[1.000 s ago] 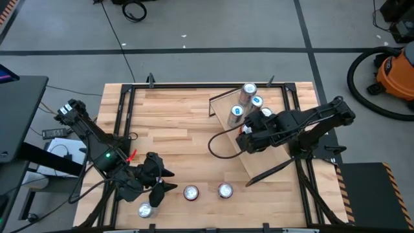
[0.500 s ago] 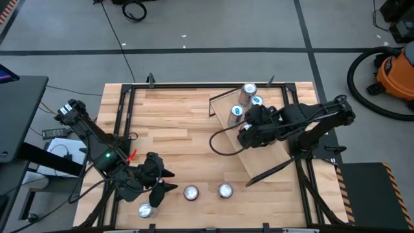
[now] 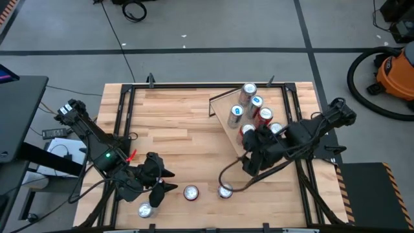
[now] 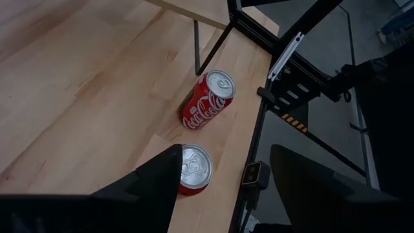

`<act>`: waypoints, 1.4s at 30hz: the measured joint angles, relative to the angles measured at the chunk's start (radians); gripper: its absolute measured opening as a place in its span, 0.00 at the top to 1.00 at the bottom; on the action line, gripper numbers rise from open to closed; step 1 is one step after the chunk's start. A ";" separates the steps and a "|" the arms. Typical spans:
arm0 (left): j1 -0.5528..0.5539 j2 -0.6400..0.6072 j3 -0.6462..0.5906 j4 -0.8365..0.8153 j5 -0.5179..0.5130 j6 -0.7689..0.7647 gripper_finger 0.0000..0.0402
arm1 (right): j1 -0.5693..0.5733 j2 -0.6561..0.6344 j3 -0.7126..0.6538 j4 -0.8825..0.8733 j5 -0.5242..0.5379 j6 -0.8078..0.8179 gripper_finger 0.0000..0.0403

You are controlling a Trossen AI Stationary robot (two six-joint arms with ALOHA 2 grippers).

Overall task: Place canned beverage on shelf
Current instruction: Put the orange soda can on the shelf aligned with the other soda can

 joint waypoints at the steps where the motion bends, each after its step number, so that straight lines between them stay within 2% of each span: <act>1: 0.003 0.000 0.000 0.000 0.000 0.000 0.39 | 0.006 0.000 -0.019 0.013 0.005 0.004 0.14; 8: 0.005 0.000 0.000 0.000 0.000 -0.001 0.39 | 0.018 0.000 -0.135 0.086 0.049 0.016 0.14; 16: 0.005 0.000 0.000 0.007 0.000 -0.003 0.39 | 0.006 0.000 -0.199 0.126 0.052 0.011 0.14; 24: 0.005 0.000 0.000 0.007 0.000 -0.003 0.39 | -0.003 0.000 -0.214 0.126 0.065 0.009 0.13; 36: 0.005 0.000 0.000 0.007 0.000 -0.003 0.39 | -0.048 0.000 -0.214 0.126 -0.012 -0.036 0.13; 42: 0.005 0.000 0.000 0.007 0.000 -0.003 0.39 | -0.063 0.000 -0.214 0.126 -0.013 -0.059 0.13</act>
